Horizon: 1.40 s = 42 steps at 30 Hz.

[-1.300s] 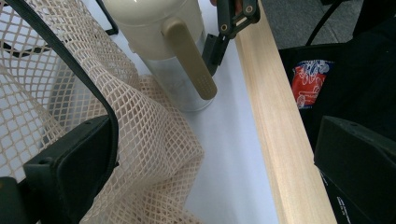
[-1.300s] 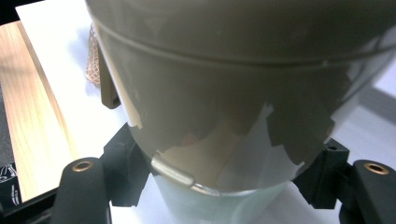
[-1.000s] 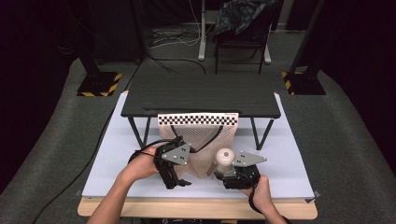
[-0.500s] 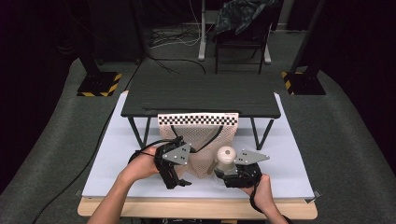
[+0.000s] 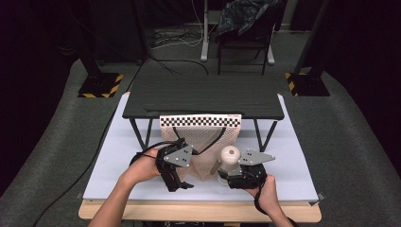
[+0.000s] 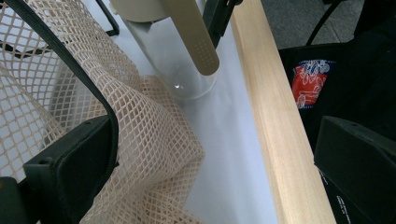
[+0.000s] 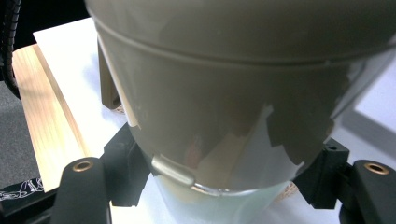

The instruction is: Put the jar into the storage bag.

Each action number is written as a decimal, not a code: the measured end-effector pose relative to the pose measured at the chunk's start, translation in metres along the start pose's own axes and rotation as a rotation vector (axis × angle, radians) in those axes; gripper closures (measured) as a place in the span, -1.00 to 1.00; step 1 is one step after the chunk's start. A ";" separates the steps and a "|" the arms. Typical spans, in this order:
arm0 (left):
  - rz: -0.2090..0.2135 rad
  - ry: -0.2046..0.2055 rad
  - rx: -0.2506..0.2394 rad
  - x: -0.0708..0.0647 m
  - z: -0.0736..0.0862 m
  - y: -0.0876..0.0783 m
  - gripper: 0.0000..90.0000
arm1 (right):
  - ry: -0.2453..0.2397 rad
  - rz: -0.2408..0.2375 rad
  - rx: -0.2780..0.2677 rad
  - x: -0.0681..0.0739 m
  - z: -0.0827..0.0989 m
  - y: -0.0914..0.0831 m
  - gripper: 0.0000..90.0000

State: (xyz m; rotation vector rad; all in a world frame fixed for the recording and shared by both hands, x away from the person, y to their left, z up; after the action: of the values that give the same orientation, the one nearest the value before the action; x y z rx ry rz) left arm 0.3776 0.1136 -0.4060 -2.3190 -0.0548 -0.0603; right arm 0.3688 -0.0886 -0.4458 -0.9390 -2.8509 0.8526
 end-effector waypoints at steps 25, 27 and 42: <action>-0.006 0.001 0.004 0.000 0.000 0.001 -1.00 | -0.019 0.006 -0.033 -0.002 -0.024 -0.005 -0.35; -0.006 0.001 0.005 0.000 0.000 0.001 -1.00 | -0.020 0.006 -0.036 -0.002 -0.026 -0.004 -0.35; -0.009 -0.001 0.005 0.000 0.000 0.001 -1.00 | -0.037 0.006 -0.038 -0.003 -0.038 -0.003 -0.35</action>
State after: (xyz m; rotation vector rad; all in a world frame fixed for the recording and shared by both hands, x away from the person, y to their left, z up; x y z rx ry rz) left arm 0.3774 0.1130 -0.4070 -2.3143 -0.0661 -0.0642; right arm 0.3763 -0.0738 -0.4116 -0.9465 -2.9071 0.8277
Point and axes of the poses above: each handheld gripper's, and its own axes: y roughly forward along the jaws, z roughly out of its underside, x roughly to its left, the point moved 5 cm from there along y, roughly forward along the jaws, and after that the axes turned 11 degrees about -y, right-handed, at the moved point
